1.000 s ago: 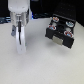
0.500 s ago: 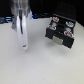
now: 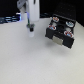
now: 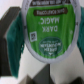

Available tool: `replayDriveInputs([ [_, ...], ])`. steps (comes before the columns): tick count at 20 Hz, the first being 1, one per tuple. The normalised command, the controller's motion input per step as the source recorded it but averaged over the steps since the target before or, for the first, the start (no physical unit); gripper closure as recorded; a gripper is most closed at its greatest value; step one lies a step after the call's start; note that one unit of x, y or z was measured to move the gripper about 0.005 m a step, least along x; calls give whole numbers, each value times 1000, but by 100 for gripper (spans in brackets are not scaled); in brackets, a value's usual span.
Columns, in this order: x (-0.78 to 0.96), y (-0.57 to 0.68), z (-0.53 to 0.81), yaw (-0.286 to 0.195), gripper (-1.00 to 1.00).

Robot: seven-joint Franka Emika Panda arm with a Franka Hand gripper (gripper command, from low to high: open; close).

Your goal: Open the kcup holder, insert the kcup into the holder, and close the kcup holder

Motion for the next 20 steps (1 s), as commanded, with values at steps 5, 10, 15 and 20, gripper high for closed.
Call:
replayDriveInputs([
  [5, 78, 649, 482, 14, 100],
  [10, 99, 655, 395, 8, 100],
  [15, 70, 652, 313, 12, 100],
  [20, 77, 647, 249, 21, 100],
])
